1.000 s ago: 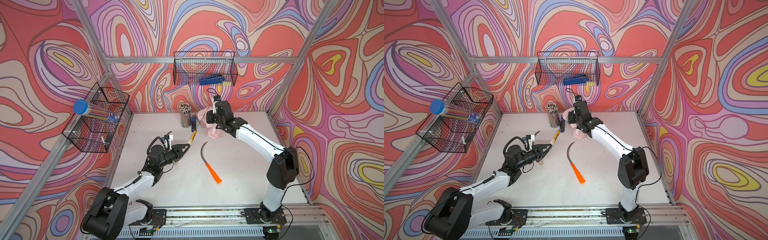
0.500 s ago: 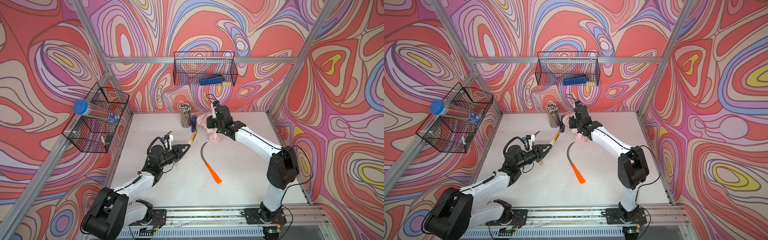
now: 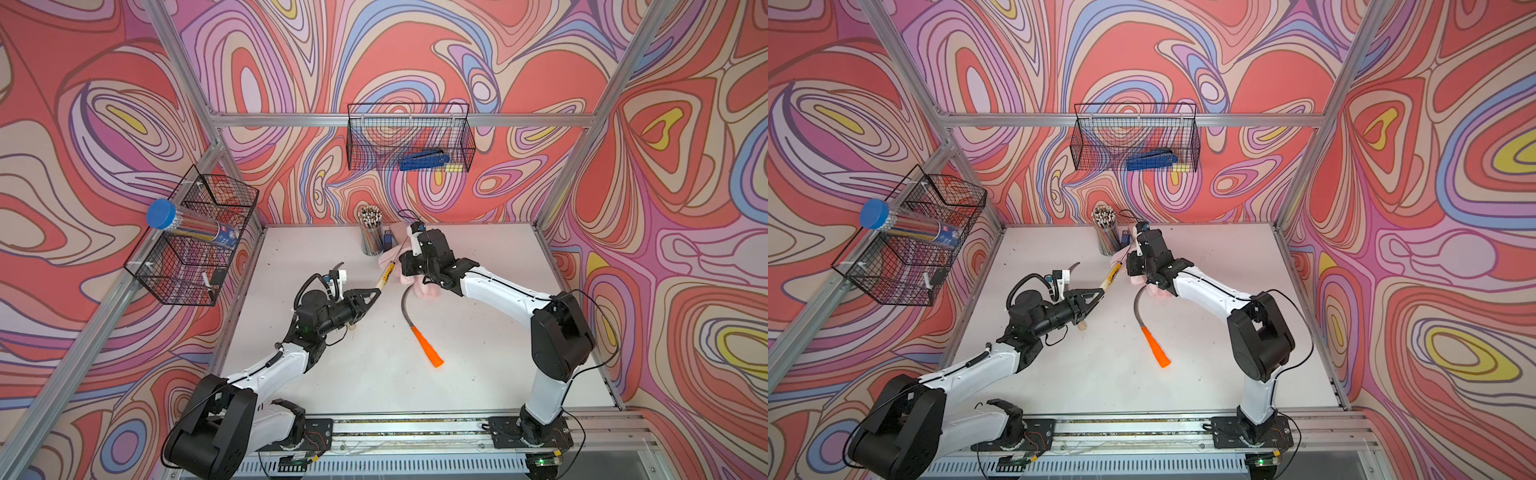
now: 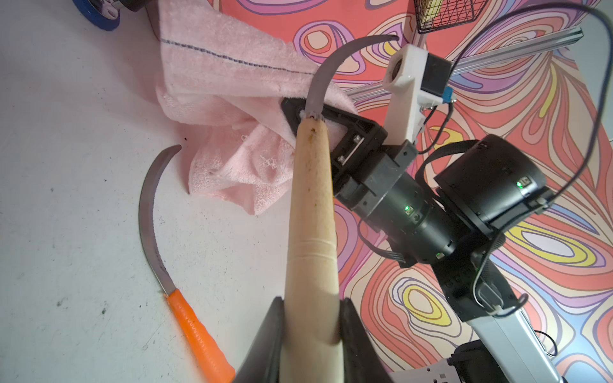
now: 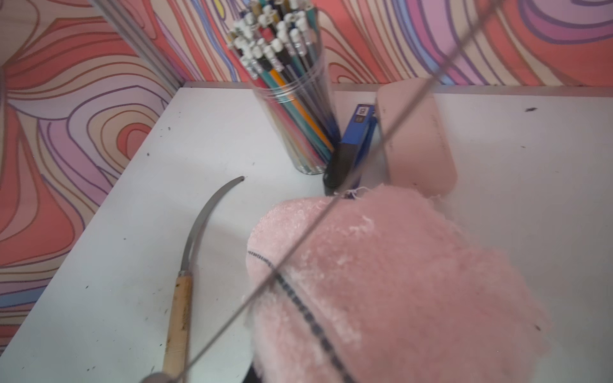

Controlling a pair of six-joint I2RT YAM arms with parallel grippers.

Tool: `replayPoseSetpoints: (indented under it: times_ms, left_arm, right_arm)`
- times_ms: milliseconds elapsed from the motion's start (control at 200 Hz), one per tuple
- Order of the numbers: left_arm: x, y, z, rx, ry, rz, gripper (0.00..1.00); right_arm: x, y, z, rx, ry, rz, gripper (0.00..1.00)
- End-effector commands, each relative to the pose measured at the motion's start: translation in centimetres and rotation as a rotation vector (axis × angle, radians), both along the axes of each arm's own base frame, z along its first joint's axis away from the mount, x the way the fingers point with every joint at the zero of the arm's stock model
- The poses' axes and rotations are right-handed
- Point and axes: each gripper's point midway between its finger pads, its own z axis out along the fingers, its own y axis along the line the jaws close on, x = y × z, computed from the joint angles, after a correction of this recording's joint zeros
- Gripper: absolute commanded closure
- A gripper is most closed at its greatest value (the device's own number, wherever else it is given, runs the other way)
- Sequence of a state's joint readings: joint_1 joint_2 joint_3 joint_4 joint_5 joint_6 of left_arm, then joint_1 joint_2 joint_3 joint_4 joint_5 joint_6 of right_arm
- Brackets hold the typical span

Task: Wipe small sickles with rags
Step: Wipe the small sickle.

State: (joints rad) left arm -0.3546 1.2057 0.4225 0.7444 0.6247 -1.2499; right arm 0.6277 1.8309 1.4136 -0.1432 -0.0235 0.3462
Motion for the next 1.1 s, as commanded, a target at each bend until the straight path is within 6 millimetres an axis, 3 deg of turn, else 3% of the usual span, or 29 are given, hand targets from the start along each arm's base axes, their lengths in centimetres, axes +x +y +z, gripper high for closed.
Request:
replayPoseSetpoints:
  times_ms: [0, 140, 305, 481, 781, 1092]
  left_arm:
    - [-0.1, -0.4, 1.4, -0.017, -0.052, -0.019, 1.00]
    - [-0.1, -0.3, 1.4, -0.018, -0.051, -0.017, 1.00]
    - [-0.1, -0.3, 1.4, -0.018, -0.053, -0.016, 1.00]
    - [-0.2, -0.2, 1.4, -0.016, -0.049, -0.014, 1.00]
    - [-0.2, -0.2, 1.3, -0.012, -0.045, -0.011, 1.00]
    - [-0.1, -0.2, 1.1, -0.010, -0.043, -0.015, 1.00]
  right_arm:
    - [-1.4, 2.2, 2.7, 0.061, -0.057, 0.056, 1.00]
    - [-2.4, 3.5, 3.5, 0.082, -0.063, 0.082, 1.00]
    - [-1.8, 2.9, 3.8, 0.060, -0.068, 0.037, 1.00]
    - [0.4, 0.6, 4.2, 0.021, -0.066, -0.063, 1.00]
    - [4.2, -3.4, 7.2, -0.011, -0.116, -0.166, 1.00]
    - [6.7, -4.3, 10.2, -0.035, -0.156, -0.192, 1.00]
